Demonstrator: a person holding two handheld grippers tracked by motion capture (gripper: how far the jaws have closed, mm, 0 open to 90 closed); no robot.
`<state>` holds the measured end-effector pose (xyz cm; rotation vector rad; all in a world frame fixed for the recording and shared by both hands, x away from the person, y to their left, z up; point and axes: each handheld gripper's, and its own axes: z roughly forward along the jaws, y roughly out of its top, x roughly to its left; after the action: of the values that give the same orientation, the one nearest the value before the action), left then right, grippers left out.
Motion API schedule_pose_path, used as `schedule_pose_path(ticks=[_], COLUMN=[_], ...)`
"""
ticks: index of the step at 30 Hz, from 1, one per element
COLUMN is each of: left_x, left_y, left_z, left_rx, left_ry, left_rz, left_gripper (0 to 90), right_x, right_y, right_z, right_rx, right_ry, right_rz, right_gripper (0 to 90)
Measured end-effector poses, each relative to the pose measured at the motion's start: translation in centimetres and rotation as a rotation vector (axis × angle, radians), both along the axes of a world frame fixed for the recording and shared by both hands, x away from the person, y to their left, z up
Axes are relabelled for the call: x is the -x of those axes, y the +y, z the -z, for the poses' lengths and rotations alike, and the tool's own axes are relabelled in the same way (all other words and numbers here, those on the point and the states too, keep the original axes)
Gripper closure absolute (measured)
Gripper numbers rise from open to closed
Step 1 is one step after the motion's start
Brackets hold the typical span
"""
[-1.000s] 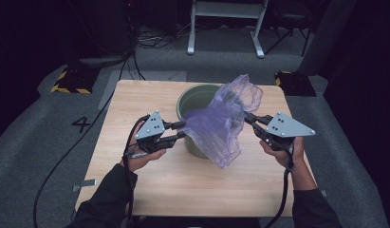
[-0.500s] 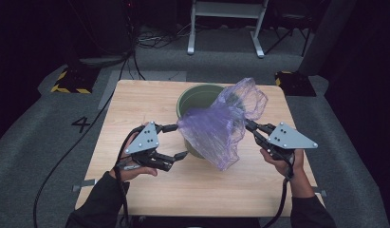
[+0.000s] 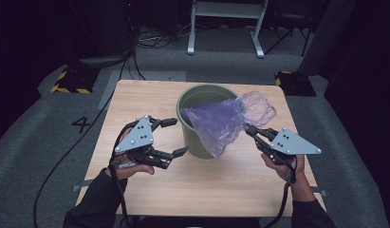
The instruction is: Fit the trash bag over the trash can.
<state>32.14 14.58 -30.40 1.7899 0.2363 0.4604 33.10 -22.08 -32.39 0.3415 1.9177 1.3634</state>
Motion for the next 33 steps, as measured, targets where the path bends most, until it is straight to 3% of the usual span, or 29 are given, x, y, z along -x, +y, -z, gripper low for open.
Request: schedule_pose_path(ticks=[6,8,11,16,19,28,33], left_x=[-0.1,-0.2,-0.6,-0.8,-0.6,-0.4,-0.6], left_y=[-2.6,-3.4,-4.1,-4.0,-3.7,-2.1,-2.3], left_z=[-0.1,0.1,0.5,1.7,2.6,5.9,7.1], left_rx=[-0.030,-0.059,-0.073,-0.098,-0.104,-0.095,-0.109], left_ry=[-0.001,-0.022,-0.022,-0.028,-0.034,0.009,0.020], left_rz=[0.020,-0.016,-0.028,-0.006,-0.026,-0.055,-0.057], left_gripper=[21.4,30.9,46.1,73.1,81.1,88.1,89.6], right_x=[0.6,0.8,1.1,1.6,1.8,1.6,1.2], right_y=[0.8,1.1,1.4,1.8,1.9,2.9,2.9], right_z=[0.6,0.8,1.2,2.0,2.7,6.2,8.3], right_rx=[0.028,0.043,0.052,0.061,0.064,0.099,0.055], right_ry=[-0.001,-0.003,0.001,0.013,0.028,0.100,0.143], right_rz=[-0.023,-0.033,-0.047,-0.067,-0.080,-0.085,-0.085], right_gripper=[90.0,90.0,90.0,90.0,90.0,90.0,90.0])
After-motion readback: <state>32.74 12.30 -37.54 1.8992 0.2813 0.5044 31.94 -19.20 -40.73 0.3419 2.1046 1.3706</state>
